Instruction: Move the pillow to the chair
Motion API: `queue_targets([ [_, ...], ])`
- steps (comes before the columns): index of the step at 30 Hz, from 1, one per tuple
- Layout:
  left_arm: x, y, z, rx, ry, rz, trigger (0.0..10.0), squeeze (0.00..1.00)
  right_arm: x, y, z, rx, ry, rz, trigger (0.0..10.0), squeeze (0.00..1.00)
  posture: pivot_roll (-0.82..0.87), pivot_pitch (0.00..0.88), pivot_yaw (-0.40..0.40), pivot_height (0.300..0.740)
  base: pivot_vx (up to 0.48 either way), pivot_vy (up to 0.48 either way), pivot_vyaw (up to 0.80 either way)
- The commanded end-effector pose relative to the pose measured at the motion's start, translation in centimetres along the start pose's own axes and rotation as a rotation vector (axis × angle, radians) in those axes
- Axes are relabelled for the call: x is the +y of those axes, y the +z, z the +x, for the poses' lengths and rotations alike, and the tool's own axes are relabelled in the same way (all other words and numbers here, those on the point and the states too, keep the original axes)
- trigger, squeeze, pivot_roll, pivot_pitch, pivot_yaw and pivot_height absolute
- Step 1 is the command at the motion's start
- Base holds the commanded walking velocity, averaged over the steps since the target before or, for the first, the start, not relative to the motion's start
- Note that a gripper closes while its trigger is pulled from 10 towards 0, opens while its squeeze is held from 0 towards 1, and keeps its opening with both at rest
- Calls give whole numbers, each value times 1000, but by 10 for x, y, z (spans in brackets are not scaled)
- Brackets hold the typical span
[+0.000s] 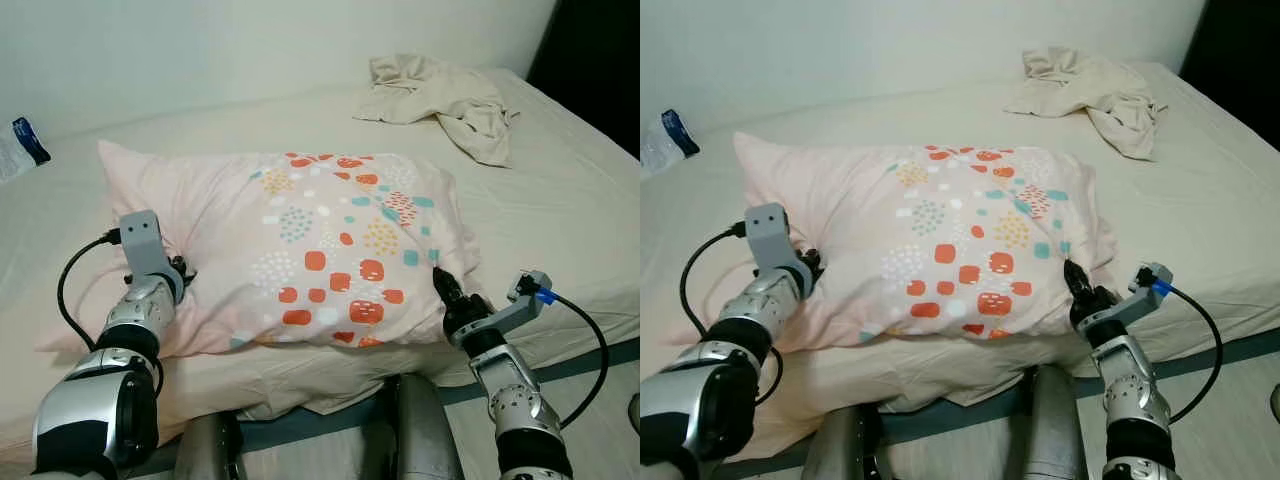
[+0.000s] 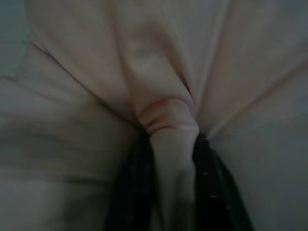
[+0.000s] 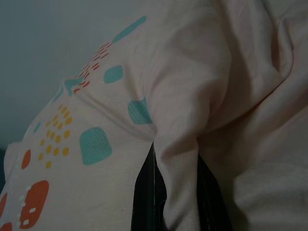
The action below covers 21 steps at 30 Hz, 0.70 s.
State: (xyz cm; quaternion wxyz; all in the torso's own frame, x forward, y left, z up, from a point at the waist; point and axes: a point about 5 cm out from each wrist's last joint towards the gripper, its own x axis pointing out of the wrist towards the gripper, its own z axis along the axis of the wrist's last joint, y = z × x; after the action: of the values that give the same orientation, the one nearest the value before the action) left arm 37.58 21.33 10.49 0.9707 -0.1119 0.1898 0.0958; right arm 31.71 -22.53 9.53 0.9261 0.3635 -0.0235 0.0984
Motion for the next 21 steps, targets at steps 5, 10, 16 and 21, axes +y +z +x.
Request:
queue_targets([
  [5, -25, -80, -12, 334, -128, -59, 0, 0, 11, -1, 7, -3, 34, 26, 0, 0, -134, 255, 69, 531, 0, 0, 0],
  [10, -42, -74, -12, 308, -222, -145, 0, 0, 17, 4, 13, -24, 58, 26, 0, 0, -124, 241, 71, 531, 0, 0, 0],
  [16, -70, -32, -9, 126, -429, -332, 0, 0, 36, 17, 29, -74, 110, 12, 0, 0, -107, 201, 76, 531, 0, 0, 0],
  [21, -74, 12, -10, -47, -523, -442, 0, 0, 57, 37, 40, -125, 183, -23, 0, 0, -95, 156, 78, 531, 0, 0, 0],
])
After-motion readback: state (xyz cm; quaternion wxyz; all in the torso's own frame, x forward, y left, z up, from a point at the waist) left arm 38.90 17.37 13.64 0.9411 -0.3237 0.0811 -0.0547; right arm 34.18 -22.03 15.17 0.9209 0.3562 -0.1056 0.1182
